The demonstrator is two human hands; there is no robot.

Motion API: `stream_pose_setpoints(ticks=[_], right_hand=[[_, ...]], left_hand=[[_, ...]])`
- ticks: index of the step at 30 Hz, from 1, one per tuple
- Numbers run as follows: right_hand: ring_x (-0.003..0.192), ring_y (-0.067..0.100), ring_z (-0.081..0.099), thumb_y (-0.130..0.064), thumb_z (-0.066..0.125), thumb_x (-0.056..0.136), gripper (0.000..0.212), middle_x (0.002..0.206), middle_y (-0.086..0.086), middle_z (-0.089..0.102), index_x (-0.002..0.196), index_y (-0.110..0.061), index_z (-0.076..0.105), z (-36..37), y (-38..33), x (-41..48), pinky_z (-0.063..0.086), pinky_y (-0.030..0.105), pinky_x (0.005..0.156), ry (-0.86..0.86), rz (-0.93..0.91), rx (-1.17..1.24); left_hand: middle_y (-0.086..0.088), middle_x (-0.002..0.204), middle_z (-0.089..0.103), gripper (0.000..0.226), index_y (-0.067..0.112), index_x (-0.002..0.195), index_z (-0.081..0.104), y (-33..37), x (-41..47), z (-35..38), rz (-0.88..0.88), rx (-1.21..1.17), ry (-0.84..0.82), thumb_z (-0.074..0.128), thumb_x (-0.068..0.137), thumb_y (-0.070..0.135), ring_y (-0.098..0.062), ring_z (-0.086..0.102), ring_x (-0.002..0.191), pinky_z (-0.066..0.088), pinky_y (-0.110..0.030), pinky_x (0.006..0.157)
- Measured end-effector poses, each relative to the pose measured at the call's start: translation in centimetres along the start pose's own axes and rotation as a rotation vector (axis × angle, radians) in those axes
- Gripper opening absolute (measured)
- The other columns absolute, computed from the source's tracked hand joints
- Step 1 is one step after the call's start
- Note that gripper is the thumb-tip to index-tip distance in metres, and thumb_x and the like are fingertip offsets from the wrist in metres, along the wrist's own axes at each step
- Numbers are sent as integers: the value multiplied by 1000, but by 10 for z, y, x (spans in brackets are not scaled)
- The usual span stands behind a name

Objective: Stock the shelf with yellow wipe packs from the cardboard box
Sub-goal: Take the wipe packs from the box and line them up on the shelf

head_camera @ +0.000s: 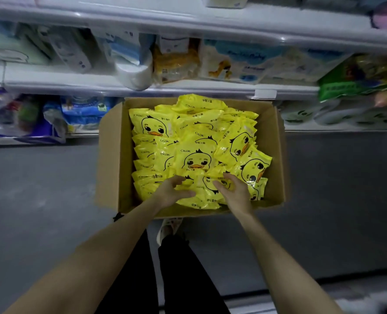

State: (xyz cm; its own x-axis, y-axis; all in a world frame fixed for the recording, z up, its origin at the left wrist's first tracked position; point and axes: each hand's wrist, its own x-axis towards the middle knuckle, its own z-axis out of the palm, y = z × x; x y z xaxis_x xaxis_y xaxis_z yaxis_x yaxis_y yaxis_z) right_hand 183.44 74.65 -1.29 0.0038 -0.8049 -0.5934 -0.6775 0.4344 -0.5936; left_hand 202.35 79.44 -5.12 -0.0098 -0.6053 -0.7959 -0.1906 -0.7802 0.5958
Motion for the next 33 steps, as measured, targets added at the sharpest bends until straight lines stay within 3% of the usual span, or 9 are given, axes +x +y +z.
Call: stream_pose_setpoints(ticks=[3, 6, 11, 14, 18, 21, 24, 28, 33], right_hand=[[129, 18, 42, -37, 63, 87, 51, 139, 4, 49, 132, -15, 52, -4, 7, 0, 32, 23, 96, -35, 64, 39], [133, 20, 37, -41, 58, 90, 54, 145, 3, 40, 137, -20, 45, -3, 13, 1, 30, 25, 94, -74, 128, 85], [127, 19, 42, -44, 55, 91, 53, 140, 2, 46, 136, -17, 47, 3, 9, 1, 32, 26, 93, -51, 185, 161], [116, 16, 48, -41, 54, 92, 47, 125, -2, 52, 130, -14, 51, 9, 3, -1, 33, 25, 90, -49, 200, 242], [102, 11, 52, -41, 56, 91, 28, 111, -6, 57, 111, -22, 59, 23, -4, -6, 38, 27, 85, -81, 196, 318], [96, 16, 61, -43, 58, 88, 32, 105, 1, 64, 108, -18, 61, 30, -4, -10, 51, 30, 79, -121, 224, 378], [87, 14, 61, -41, 59, 88, 40, 104, 1, 64, 117, -14, 57, 29, -8, -10, 50, 24, 69, -154, 211, 390], [110, 20, 57, -42, 64, 85, 63, 126, 2, 56, 139, -20, 41, 33, -30, -1, 52, 34, 86, -266, 250, 455], [87, 10, 59, -21, 69, 85, 57, 113, 2, 60, 135, -16, 42, 34, -51, 6, 49, 25, 69, -287, 268, 550]], left_hand=[[-6, 137, 49, 75, 12, 136, 45, 2, 7, 13, -17, -2, -13, 77, 73, 37, -22, 47, 125, 41, -34, 101], [-11, 133, 52, 77, 11, 136, 45, 8, 14, 20, -58, -13, 6, 75, 74, 44, -26, 51, 121, 42, -41, 103], [-4, 96, 64, 52, 6, 116, 60, 23, 22, 24, -54, -53, 74, 72, 79, 41, -19, 61, 88, 49, -30, 77], [-5, 110, 62, 59, 6, 124, 53, 26, 22, 21, -69, -176, 156, 72, 79, 40, -21, 59, 101, 50, -34, 87], [-4, 103, 65, 48, 8, 119, 48, 25, 17, 12, -39, -361, 176, 72, 82, 24, -11, 62, 78, 51, -20, 60], [-12, 97, 65, 37, 7, 113, 52, 19, 12, -4, -28, -390, 216, 72, 81, 10, -17, 63, 70, 53, -23, 50], [-14, 99, 63, 35, 10, 110, 56, 16, 8, -26, -10, -379, 197, 72, 79, 4, -23, 64, 76, 56, -32, 60], [-13, 95, 64, 37, 14, 111, 52, 27, 3, -45, 37, -348, 68, 70, 81, 3, -14, 62, 66, 47, -21, 52], [-16, 119, 60, 38, 18, 116, 50, 28, 0, -44, -17, -360, -25, 69, 84, 23, -25, 63, 95, 53, -37, 81]])
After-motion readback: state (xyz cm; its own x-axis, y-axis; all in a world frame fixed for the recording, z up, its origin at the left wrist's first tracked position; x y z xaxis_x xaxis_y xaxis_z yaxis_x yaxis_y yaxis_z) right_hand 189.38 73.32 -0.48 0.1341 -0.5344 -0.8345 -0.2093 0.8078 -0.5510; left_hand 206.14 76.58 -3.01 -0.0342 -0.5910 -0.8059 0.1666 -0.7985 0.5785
